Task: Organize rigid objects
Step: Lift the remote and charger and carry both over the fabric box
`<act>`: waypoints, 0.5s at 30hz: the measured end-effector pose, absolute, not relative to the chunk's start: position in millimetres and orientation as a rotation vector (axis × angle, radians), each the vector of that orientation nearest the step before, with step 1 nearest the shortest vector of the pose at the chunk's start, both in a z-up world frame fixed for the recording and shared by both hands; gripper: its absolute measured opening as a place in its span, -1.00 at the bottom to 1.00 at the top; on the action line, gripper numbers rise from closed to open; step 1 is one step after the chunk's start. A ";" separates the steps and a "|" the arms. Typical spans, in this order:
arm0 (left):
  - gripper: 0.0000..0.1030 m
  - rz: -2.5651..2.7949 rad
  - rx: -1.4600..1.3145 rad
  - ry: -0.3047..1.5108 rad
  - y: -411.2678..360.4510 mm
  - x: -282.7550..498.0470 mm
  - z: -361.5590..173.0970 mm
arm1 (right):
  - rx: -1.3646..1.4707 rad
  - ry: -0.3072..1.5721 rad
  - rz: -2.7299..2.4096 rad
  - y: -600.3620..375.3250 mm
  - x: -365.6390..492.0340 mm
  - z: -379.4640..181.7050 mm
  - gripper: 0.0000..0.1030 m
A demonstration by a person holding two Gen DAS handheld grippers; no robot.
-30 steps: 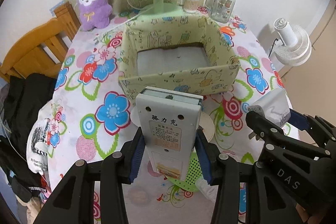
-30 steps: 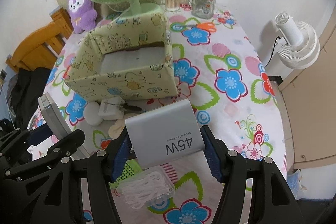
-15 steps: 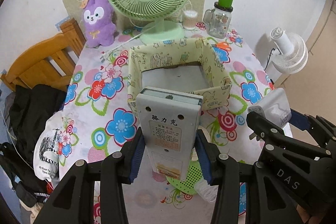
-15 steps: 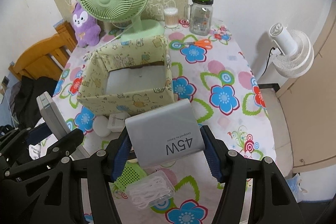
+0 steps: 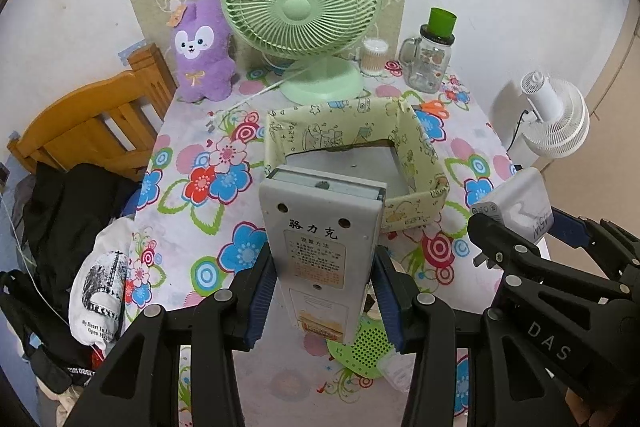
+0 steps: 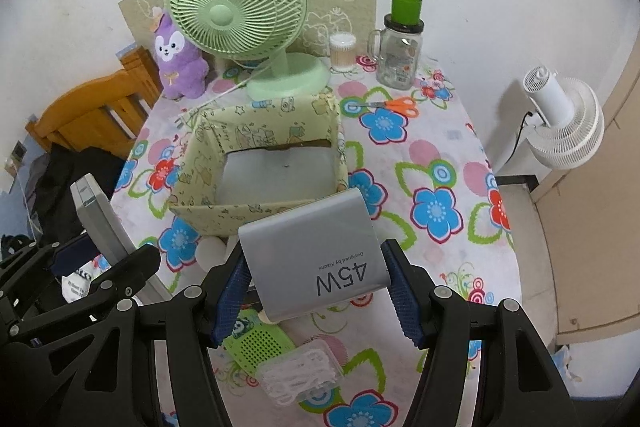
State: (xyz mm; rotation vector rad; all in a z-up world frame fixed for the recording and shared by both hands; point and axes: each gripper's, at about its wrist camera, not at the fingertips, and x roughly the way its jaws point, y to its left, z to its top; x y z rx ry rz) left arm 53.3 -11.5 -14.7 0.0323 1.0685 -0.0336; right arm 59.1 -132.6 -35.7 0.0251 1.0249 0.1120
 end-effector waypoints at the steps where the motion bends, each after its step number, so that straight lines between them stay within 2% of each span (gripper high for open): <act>1: -0.07 -0.033 0.032 1.067 -10.7 54.1 -13.8 | 0.024 1.024 0.113 -131.7 60.4 -34.9 0.29; 15: -0.07 -0.036 0.033 1.057 -2.9 80.3 -9.1 | 0.025 1.018 0.117 -124.8 85.5 -29.3 0.29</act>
